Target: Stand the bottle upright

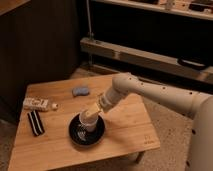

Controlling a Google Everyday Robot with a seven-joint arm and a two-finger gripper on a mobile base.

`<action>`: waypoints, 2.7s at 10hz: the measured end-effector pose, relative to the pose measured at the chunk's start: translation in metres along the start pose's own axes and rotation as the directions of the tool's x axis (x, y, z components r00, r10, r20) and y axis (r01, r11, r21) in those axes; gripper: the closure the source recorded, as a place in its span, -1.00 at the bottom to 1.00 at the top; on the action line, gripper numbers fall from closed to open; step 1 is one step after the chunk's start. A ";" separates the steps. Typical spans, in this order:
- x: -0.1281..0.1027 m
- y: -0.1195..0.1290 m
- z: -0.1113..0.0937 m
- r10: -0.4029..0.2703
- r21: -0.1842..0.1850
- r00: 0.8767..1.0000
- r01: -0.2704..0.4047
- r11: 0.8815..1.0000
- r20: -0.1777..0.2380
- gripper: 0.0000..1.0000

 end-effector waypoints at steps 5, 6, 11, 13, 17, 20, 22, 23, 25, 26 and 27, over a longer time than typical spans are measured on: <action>0.000 0.000 0.000 0.000 0.000 1.000 0.000 1.000 0.000 -0.60; 0.000 0.000 0.000 0.000 0.000 1.000 0.000 1.000 0.000 -0.60; 0.000 0.000 0.000 0.000 0.000 1.000 0.000 1.000 0.000 -0.60; 0.000 0.000 0.000 0.000 0.000 1.000 0.000 1.000 0.000 -0.60; 0.000 0.000 0.000 0.000 0.000 1.000 0.000 1.000 0.000 -0.60; -0.001 0.000 -0.001 -0.004 0.003 1.000 0.004 1.000 0.000 -0.60; -0.013 0.003 -0.011 -0.085 0.051 0.996 0.085 0.995 0.001 -0.60; -0.022 0.007 -0.020 -0.122 0.073 0.993 0.121 0.990 0.002 -0.60; -0.054 0.019 -0.052 -0.205 0.125 0.979 0.202 0.971 0.009 -0.60; -0.067 0.023 -0.062 -0.245 0.134 0.969 0.241 0.961 0.013 -0.60; -0.079 0.024 -0.073 -0.324 0.141 0.945 0.315 0.938 0.041 -0.60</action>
